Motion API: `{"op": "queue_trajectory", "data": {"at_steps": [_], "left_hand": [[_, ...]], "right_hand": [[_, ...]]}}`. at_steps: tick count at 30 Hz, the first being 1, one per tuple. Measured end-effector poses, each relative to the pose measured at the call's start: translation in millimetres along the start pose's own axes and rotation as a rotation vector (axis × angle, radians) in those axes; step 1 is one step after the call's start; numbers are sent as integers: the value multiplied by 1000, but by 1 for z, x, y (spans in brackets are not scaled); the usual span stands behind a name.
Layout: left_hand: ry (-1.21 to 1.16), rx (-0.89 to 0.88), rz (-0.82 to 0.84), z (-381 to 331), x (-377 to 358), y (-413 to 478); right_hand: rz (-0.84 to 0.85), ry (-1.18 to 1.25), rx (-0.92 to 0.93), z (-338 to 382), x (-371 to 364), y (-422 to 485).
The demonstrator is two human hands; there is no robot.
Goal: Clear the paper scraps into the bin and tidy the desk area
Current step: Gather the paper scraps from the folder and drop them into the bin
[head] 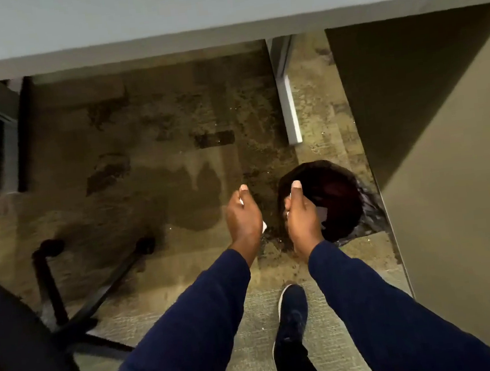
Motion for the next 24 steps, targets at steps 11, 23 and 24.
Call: {"op": "queue_trajectory", "data": {"at_steps": [11, 23, 24], "left_hand": [[118, 149, 168, 30, -118, 28], [9, 398, 211, 87, -187, 74], [-35, 385, 196, 88, -190, 75]], "right_hand": [[-165, -74, -130, -60, 106, 71], [-81, 323, -446, -111, 142, 134], [-81, 326, -452, -112, 143, 136]]}}
Point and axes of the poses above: each hand's wrist, its own y-axis towards the middle knuckle, its own x-axis out of the back of the hand, z = x × y, the point moved 2 cm from there along y, towards the middle knuckle, and after that the axes turned 13 degrees about z, right-handed, at the moved point
